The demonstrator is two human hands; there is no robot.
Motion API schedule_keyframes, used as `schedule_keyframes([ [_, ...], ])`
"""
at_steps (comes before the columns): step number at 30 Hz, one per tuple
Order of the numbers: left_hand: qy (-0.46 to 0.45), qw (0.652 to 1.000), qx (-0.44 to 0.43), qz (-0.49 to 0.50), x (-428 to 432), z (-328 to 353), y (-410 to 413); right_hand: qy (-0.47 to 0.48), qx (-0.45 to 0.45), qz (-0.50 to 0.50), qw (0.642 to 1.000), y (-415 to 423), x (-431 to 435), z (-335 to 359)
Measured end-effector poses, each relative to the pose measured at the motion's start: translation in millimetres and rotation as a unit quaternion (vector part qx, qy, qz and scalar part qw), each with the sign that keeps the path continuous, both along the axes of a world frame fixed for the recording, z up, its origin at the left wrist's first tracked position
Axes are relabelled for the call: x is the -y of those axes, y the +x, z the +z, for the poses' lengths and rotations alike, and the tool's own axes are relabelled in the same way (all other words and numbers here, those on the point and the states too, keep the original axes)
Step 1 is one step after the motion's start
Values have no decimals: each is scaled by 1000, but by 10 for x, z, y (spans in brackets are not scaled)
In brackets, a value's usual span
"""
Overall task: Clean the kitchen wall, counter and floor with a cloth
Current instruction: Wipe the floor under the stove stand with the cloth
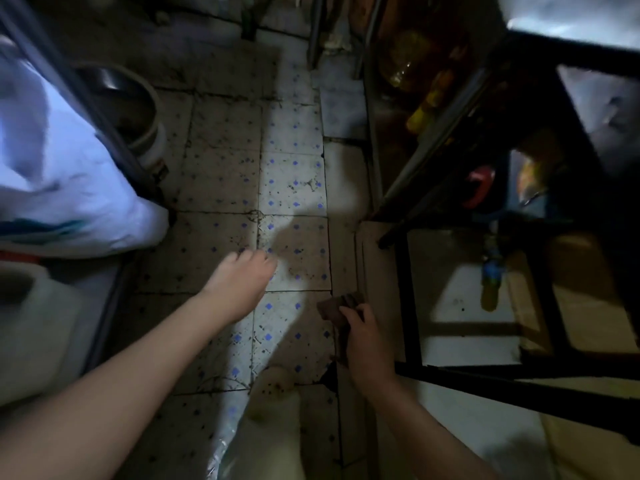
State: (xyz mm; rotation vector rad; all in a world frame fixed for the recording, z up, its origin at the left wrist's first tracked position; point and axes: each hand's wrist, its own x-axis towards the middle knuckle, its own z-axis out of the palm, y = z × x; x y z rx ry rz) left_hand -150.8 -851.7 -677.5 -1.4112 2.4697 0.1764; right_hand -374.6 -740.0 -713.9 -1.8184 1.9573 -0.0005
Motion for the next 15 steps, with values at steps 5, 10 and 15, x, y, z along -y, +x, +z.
schedule_keyframes([
  [5, 17, 999, -39, -1, -80, 987, 27, -6, -18, -15, 1000, 172, -45, 1234],
  [10, 10, 998, -54, -10, -139, 1831, 0, -34, -30, -13, 999, 192, -191, 2198],
  [15, -2, 996, -73, -48, -150, 2505, -254, -66, -68, -43, 995, 59, -373, 2951],
])
